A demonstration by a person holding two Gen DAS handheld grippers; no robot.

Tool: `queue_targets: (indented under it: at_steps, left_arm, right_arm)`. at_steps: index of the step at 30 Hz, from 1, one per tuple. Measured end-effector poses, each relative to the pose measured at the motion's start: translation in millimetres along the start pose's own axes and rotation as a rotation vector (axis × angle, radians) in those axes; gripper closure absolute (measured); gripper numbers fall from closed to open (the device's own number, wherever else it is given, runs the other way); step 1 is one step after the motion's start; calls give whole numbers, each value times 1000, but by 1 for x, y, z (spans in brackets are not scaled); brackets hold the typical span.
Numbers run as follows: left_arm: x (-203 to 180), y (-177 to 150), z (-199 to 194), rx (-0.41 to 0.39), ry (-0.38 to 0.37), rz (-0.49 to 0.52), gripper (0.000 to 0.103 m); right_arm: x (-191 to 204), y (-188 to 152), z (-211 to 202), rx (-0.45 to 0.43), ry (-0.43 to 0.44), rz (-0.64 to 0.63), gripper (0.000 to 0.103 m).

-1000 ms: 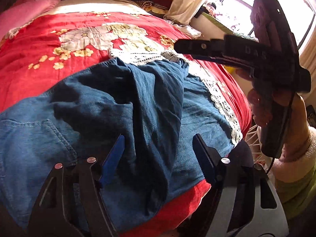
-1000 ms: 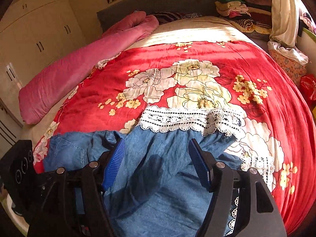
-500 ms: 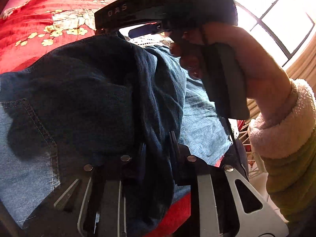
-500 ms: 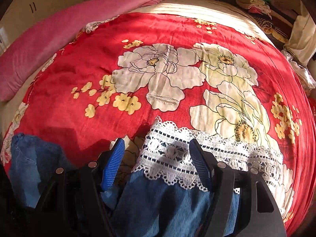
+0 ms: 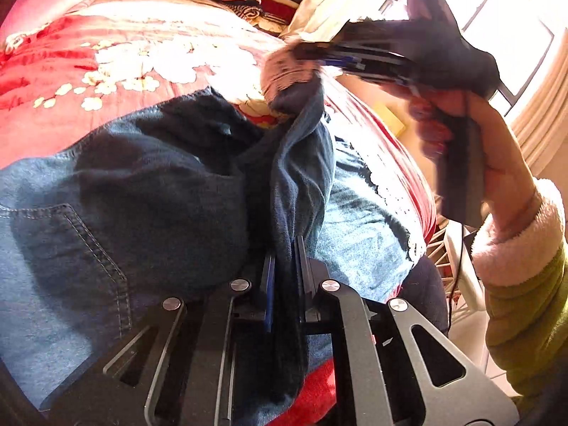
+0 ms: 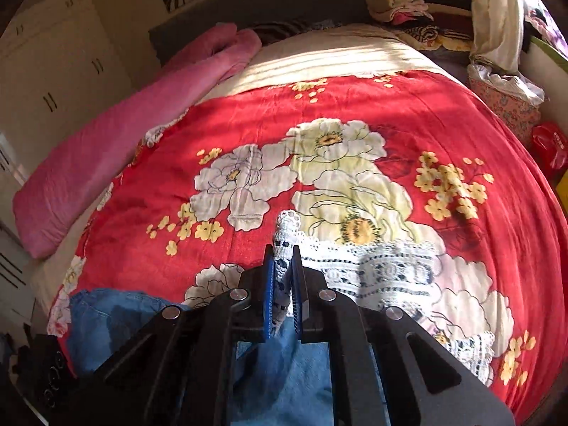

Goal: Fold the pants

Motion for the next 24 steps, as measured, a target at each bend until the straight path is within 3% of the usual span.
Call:
queue_targets:
  at_steps: [5,10,18,24]
  left_arm:
    - [0,2,-9,-34,-2,37,99]
    - [-23,-1,-7,-65,-5,141,99]
    - [-50,-22,1,-30,21,266,99]
    - [-45,-31,11,7,64,276,99]
  right_arm:
    - [-33,-30,-72,-119,-2,102,95]
    - [-66,-85,-117,-161,-9,208,95]
    - [-89,-166,-139,-101,-38,287,95]
    - [-96,-203,-131,-33,-30,321,95]
Point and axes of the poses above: each gripper's, at about its wrist camera, not at the fingertips, and z roughly the way its jaws point, x to its left, y to its top, the point moved 4 cm from there along z, roughly the way its jaws point, and after that the axes turned 8 degrees about y, right-handed, at the moved point
